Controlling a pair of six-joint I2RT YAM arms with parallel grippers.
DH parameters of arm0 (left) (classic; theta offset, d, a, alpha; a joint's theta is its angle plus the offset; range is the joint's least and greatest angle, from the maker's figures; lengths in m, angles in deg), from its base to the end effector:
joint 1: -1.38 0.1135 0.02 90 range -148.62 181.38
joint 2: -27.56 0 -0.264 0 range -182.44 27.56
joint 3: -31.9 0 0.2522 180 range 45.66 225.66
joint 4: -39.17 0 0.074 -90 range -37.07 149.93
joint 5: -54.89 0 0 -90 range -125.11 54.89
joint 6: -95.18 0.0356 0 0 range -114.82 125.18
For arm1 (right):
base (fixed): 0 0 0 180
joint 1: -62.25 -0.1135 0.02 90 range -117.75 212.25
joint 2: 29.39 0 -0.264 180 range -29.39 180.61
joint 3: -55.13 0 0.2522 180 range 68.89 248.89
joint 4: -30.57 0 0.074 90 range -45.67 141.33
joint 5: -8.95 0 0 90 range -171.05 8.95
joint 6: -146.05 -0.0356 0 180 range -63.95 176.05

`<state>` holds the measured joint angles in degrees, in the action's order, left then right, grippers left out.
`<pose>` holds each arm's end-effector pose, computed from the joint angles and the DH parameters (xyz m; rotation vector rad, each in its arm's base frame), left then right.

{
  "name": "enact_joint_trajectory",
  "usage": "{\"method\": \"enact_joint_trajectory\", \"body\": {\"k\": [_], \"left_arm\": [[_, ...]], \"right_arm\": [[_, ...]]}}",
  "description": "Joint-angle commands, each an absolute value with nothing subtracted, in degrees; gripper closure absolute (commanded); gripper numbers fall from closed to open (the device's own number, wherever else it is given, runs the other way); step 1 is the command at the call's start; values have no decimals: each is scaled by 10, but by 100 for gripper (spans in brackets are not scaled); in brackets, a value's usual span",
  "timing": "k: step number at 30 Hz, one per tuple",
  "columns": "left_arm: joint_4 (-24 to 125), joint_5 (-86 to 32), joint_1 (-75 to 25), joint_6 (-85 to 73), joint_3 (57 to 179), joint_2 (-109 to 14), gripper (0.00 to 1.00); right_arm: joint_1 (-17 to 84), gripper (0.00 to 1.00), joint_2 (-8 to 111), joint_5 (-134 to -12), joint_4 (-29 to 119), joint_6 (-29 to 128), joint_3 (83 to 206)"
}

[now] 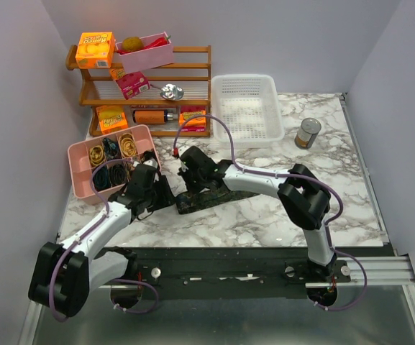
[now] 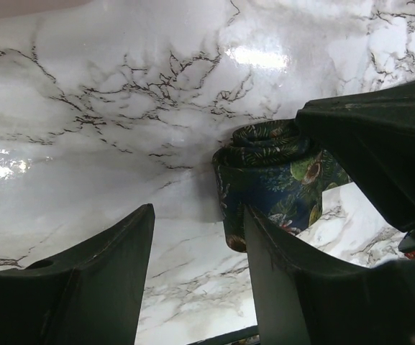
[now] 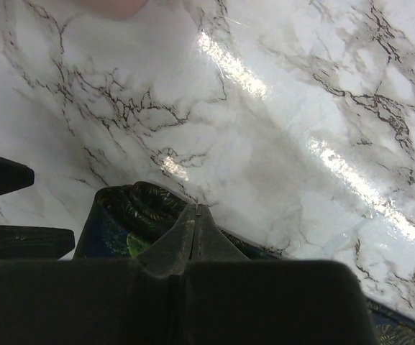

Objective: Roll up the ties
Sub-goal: Roll the tie at the center of the board.

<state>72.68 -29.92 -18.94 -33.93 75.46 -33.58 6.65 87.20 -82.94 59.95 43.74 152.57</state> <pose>0.1881 -0.0731 0.1834 -0.3747 2.5138 -0.5450 0.2546 0.3698 0.1847 -0.9002 2.3103 0.4903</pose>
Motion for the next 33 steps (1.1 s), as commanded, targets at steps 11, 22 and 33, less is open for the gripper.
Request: {"method": "enact_joint_trajectory", "body": {"k": [11, 22, 33], "left_arm": [[688, -305, -187, -358, 730, -321, 28], [572, -260, -187, -397, 662, -274, 28], [476, -240, -187, -410, 609, -284, 28]], "right_arm": [[67, 99, 785, -889, 623, 445, 1521], [67, 99, 770, -813, 611, 448, 1461], [67, 99, 785, -763, 577, 438, 1436]]}}
